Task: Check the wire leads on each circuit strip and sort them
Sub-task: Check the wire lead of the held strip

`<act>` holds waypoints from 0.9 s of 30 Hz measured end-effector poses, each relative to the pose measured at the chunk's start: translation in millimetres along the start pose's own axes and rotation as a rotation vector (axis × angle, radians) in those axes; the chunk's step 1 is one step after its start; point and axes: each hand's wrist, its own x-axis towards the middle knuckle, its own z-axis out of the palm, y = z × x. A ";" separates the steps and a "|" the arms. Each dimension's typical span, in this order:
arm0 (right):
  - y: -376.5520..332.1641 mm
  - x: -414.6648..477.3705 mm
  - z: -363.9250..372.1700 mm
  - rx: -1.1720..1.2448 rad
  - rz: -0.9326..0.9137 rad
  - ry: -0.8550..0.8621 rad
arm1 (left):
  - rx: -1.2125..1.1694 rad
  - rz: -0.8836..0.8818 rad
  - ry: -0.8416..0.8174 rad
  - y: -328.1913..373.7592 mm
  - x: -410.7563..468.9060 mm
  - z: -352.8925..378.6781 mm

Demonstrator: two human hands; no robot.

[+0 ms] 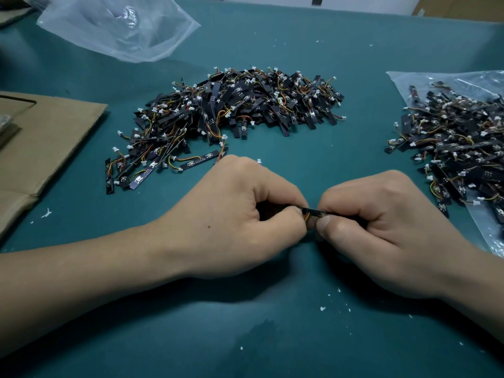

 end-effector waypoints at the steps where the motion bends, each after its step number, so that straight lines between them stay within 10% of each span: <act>1: -0.3 0.1 0.1 -0.001 -0.003 0.001 | 0.008 0.000 0.003 0.0 0.0 0.2; 27: 1.8 -2.0 -3.1 0.056 -0.029 -0.037 | 0.192 0.165 0.029 4.2 -2.8 2.1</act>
